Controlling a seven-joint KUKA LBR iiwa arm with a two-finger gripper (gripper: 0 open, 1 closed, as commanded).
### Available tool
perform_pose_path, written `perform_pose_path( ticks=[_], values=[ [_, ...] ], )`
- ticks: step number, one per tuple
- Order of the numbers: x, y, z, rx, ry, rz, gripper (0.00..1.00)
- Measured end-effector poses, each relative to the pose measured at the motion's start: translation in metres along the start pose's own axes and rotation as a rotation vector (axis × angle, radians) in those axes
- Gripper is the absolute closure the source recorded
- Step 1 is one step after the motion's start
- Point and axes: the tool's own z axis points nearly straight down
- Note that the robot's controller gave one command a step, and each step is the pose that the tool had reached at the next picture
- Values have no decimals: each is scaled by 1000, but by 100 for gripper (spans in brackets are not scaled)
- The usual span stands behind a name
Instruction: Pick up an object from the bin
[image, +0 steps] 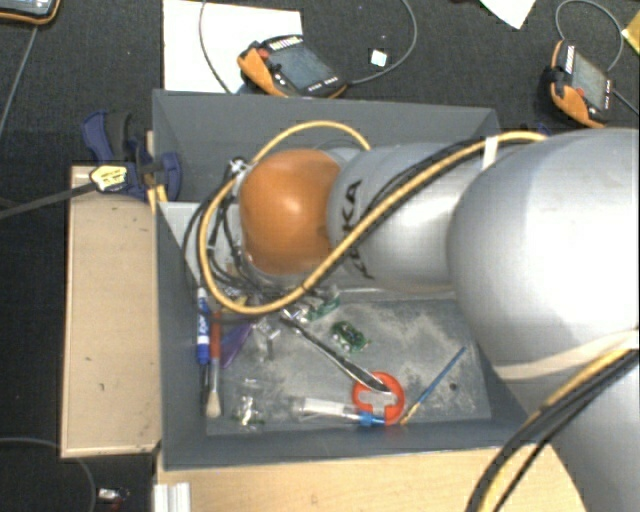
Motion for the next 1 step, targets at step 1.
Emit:
perform_pose_path(
  ticks=[1],
  values=[
    [4,-4,0,-2,-2,47,0]
  ],
)
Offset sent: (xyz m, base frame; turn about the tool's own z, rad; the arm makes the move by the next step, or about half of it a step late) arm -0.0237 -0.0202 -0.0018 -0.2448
